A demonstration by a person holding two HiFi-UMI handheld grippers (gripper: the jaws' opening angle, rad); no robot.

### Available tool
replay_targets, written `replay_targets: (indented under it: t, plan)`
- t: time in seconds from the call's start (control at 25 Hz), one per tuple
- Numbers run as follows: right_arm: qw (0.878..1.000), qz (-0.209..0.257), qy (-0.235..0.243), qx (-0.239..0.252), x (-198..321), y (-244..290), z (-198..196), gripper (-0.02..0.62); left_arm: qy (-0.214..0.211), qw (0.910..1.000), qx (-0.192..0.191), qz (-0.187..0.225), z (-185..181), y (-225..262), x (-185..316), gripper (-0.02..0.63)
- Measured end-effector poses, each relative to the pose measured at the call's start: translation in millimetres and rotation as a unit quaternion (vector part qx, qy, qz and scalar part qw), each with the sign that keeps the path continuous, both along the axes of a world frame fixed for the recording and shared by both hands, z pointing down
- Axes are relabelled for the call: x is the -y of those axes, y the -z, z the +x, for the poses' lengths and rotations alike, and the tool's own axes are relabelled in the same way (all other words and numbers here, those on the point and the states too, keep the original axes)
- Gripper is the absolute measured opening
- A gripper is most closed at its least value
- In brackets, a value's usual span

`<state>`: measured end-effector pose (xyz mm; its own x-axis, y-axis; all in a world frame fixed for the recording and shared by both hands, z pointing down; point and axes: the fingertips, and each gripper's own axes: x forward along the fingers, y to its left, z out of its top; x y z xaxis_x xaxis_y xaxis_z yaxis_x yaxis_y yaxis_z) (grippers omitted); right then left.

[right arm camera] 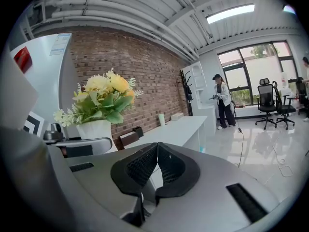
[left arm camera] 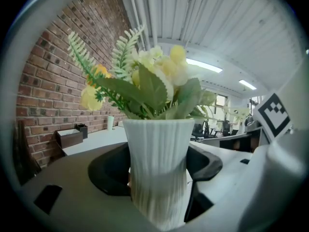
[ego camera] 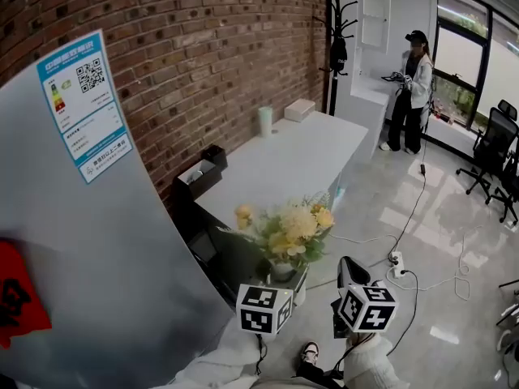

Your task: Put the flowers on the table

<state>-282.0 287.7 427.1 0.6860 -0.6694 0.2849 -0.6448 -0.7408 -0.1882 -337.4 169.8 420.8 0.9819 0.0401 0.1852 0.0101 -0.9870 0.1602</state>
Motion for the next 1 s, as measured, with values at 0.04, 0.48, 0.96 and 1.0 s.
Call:
replay_targets:
  t: [0.04,0.48,0.96,1.0]
  plan:
    - [1.0,0.0,0.003,-0.002,1,2,10,0.025,0.003,1.0,-0.002,0.001,9,2,1,0.33]
    - [0.999,-0.009,0.039,-0.01,2,18,127,0.025,0.047,0.9989,-0.005,-0.004,113,12,6,0.33]
    - [0.998,-0.007,0.051,0.023,-17,-9,228,0.025,0.065,0.9979,0.006,-0.005,205,-5,-6,0.33]
    - [0.998,-0.007,0.052,0.026,-16,-12,233,0.025,0.066,0.9978,0.009,-0.005,210,-7,-6,0.33]
